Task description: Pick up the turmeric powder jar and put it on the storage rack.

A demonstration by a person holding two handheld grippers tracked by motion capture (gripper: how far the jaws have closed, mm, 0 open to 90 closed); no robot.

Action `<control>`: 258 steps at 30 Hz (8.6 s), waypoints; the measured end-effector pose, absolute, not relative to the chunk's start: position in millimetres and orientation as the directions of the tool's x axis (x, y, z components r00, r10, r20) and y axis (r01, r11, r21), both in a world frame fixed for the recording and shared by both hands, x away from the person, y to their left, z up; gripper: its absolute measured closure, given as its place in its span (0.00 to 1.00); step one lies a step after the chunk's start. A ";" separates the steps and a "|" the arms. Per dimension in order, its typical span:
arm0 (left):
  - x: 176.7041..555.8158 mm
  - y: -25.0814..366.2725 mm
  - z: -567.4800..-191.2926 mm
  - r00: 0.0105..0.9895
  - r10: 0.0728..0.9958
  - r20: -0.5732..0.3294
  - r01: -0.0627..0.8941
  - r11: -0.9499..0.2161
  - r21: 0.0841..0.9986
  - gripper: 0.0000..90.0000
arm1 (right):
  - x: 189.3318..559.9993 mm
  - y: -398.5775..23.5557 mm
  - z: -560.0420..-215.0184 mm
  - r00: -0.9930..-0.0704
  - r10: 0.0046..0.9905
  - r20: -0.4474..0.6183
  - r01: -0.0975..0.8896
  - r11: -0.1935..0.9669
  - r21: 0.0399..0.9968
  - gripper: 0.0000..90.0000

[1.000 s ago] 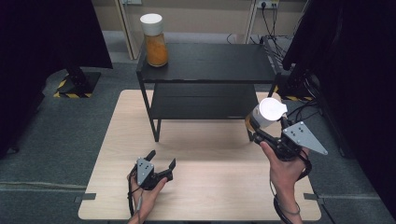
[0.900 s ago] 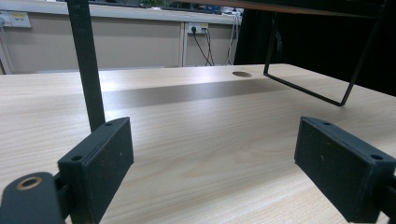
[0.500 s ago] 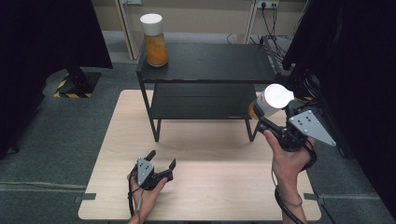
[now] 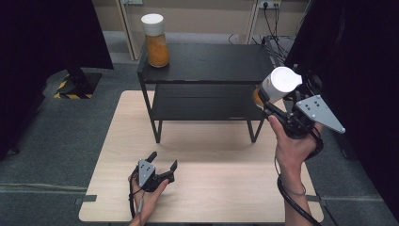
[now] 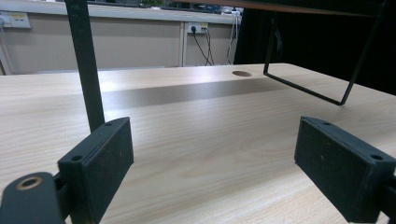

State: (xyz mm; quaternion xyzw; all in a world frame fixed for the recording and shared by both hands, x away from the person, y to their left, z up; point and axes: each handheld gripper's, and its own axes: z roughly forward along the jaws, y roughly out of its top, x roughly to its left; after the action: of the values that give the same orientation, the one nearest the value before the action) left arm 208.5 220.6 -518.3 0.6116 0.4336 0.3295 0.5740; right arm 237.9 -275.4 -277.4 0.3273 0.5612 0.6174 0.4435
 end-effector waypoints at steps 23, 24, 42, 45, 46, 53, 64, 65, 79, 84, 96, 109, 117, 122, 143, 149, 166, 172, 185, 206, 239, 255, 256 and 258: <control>209.2 221.8 -518.1 0.410 0.907 -0.100 0.156 0.039 0.987 0.12 | 287.5 -261.8 -230.2 -0.351 0.932 -0.092 -0.158 0.039 0.987 0.34; 209.3 221.8 -518.0 0.410 0.906 -0.100 0.156 0.038 0.987 0.12 | 290.0 -261.5 -228.9 -0.349 0.933 -0.091 -0.154 0.038 0.987 0.34; 209.6 222.2 -517.9 0.414 0.905 -0.100 0.157 0.037 0.987 0.12 | 343.9 -251.4 -194.2 -0.321 0.945 -0.063 -0.051 0.049 0.997 0.34; 209.3 222.2 -518.2 0.414 0.905 -0.099 0.155 0.037 0.987 0.12 | 351.8 -247.3 -189.5 -0.314 0.947 -0.073 -0.031 0.067 0.997 0.34; 209.2 222.1 -518.3 0.414 0.905 -0.098 0.154 0.036 0.987 0.12 | 354.4 -246.2 -188.0 -0.312 0.947 -0.077 -0.024 0.073 0.997 0.34; 209.3 222.2 -518.2 0.415 0.905 -0.098 0.155 0.037 0.987 0.12 | 368.8 -242.6 -182.7 -0.304 0.950 -0.067 0.006 0.073 0.997 0.34; 209.4 222.1 -518.1 0.415 0.904 -0.098 0.155 0.035 0.987 0.12 | 382.5 -242.2 -183.7 -0.282 0.958 -0.060 0.032 0.072 0.997 0.34; 209.4 222.0 -518.2 0.415 0.904 -0.097 0.154 0.035 0.987 0.12 | 383.3 -241.9 -184.2 -0.283 0.957 -0.063 0.035 0.076 0.996 0.34; 209.2 221.7 -518.3 0.416 0.905 -0.093 0.152 0.032 0.988 0.12 | 388.0 -241.5 -192.6 -0.283 0.957 -0.068 0.070 0.091 0.993 0.34; 209.0 221.3 -518.1 0.416 0.905 -0.089 0.151 0.028 0.988 0.12 | 388.1 -241.0 -193.8 -0.281 0.957 -0.068 0.065 0.089 0.994 0.34; 209.0 221.2 -518.0 0.416 0.905 -0.088 0.151 0.027 0.988 0.12 | 391.3 -241.3 -192.0 -0.285 0.956 -0.064 0.074 0.089 0.993 0.34; 208.9 221.1 -518.1 0.417 0.905 -0.086 0.150 0.025 0.988 0.12 | 397.8 -244.7 -189.3 -0.286 0.958 -0.037 0.107 0.071 0.992 0.33; 208.7 220.9 -518.2 0.418 0.905 -0.085 0.149 0.025 0.989 0.12 | 396.3 -244.3 -188.4 -0.298 0.955 -0.004 0.118 0.041 0.992 0.19; 208.8 220.7 -518.3 0.419 0.904 -0.085 0.148 0.024 0.989 0.12 | 391.8 -243.9 -187.2 -0.296 0.955 0.004 0.123 0.034 0.992 0.10; 208.4 219.1 -518.0 0.421 0.904 -0.073 0.144 0.013 0.989 0.12 | 361.1 -252.3 -188.5 -0.318 0.947 -0.035 0.101 0.070 0.992 0.05; 208.4 219.1 -517.9 0.422 0.904 -0.073 0.145 0.012 0.989 0.12 | 353.5 -252.6 -190.9 -0.321 0.946 -0.036 0.102 0.073 0.992 0.05; 208.3 218.7 -517.8 0.421 0.904 -0.070 0.144 0.009 0.990 0.12 | 335.1 -249.4 -195.4 -0.327 0.942 -0.069 0.094 0.106 0.990 0.04; 208.3 218.3 -517.7 0.421 0.904 -0.068 0.143 0.008 0.990 0.12 | 328.9 -248.9 -199.9 -0.338 0.938 -0.078 0.084 0.113 0.990 0.04; 208.3 218.2 -517.8 0.421 0.905 -0.069 0.144 0.009 0.990 0.12 | 314.4 -250.5 -211.2 -0.358 0.930 -0.082 0.061 0.111 0.992 0.04; 208.1 218.0 -518.0 0.420 0.905 -0.069 0.142 0.009 0.990 0.12 | 297.1 -252.0 -234.9 -0.386 0.917 -0.096 0.042 0.121 0.992 0.04; 208.0 217.8 -517.9 0.418 0.906 -0.069 0.142 0.009 0.990 0.12 | 275.3 -267.1 -274.3 -0.411 0.908 -0.086 0.033 0.110 0.993 0.04; 207.9 217.5 -518.1 0.418 0.906 -0.068 0.141 0.009 0.990 0.12 | 262.3 -272.6 -294.0 -0.435 0.896 -0.089 0.034 0.115 0.993 0.04; 207.9 217.4 -518.1 0.418 0.906 -0.068 0.141 0.009 0.990 0.12 | 261.6 -273.3 -295.5 -0.436 0.895 -0.090 0.035 0.117 0.993 0.04; 207.8 217.4 -517.9 0.418 0.906 -0.068 0.142 0.009 0.990 0.12 | 260.2 -274.3 -298.2 -0.438 0.894 -0.092 0.037 0.120 0.992 0.04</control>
State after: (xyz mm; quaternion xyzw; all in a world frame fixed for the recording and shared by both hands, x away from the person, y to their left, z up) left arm 207.8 217.4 -517.9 0.6193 0.4230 0.3349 0.5704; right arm 260.2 -274.3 -298.2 0.3632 0.6409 0.5550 0.3864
